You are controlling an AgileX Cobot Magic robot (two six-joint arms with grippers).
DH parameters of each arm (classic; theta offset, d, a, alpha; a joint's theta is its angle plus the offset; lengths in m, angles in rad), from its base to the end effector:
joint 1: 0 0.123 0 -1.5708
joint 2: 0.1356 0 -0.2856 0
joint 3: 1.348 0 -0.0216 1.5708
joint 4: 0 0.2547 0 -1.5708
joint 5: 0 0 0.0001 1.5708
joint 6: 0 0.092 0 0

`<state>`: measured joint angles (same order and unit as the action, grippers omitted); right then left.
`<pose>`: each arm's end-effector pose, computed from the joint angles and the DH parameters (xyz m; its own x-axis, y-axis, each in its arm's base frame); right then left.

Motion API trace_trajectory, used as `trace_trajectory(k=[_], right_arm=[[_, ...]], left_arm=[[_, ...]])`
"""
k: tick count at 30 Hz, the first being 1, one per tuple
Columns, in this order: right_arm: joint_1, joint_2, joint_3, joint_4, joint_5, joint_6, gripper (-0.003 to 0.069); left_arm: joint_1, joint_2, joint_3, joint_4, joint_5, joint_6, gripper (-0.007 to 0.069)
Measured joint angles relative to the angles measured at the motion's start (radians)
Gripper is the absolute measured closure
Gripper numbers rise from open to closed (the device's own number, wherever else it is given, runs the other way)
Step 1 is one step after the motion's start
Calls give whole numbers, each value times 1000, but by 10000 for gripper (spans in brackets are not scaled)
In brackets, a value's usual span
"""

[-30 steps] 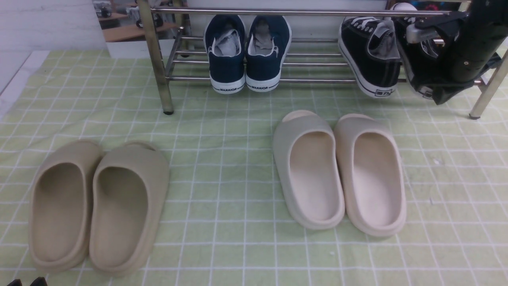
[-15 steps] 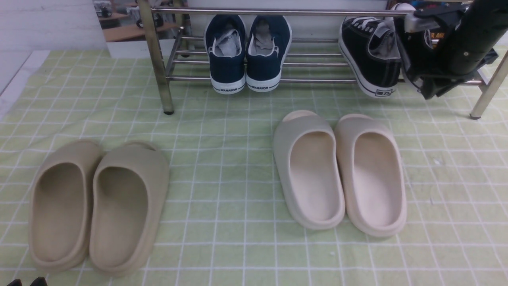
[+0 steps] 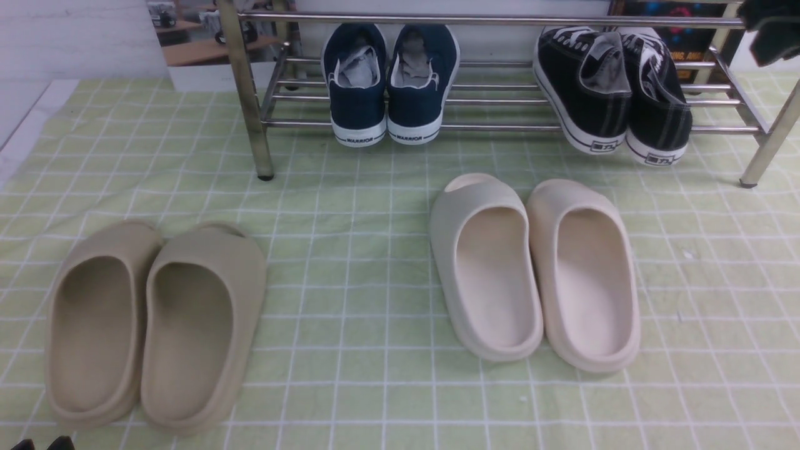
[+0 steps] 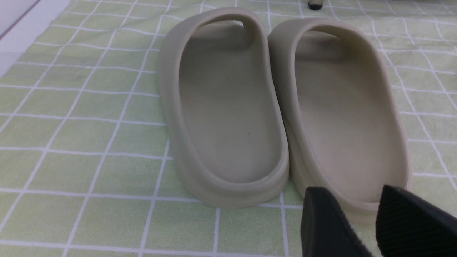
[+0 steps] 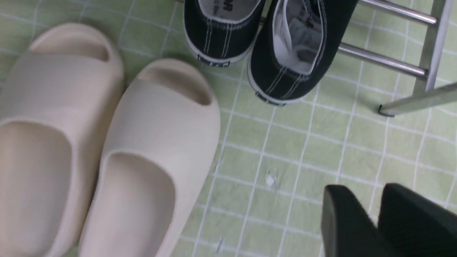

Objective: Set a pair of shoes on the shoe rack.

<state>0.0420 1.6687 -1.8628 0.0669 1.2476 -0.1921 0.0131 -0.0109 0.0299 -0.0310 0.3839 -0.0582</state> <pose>0.3564 0.0208 0.4167 -0.7965 -0.2033 -0.5695 -0.2165 0.9752 -0.0453 0.0567 -0.0003 0.1688 -0.3089 -0.0909 -0.9467 -0.0290 0.9959 -0.0861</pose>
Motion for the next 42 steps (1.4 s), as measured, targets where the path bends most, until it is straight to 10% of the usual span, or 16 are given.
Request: trace_trajectory(k=[5, 20, 42], right_arm=[[0, -265, 267, 7, 0, 0, 653], [-1, -1101, 919, 109, -315, 0, 664], [-1, -1282, 995, 165, -268, 0, 656]], left_arm=[[0, 0, 0, 0, 0, 0, 386], [0, 0, 0, 0, 0, 0, 386], [0, 0, 0, 0, 0, 0, 386]])
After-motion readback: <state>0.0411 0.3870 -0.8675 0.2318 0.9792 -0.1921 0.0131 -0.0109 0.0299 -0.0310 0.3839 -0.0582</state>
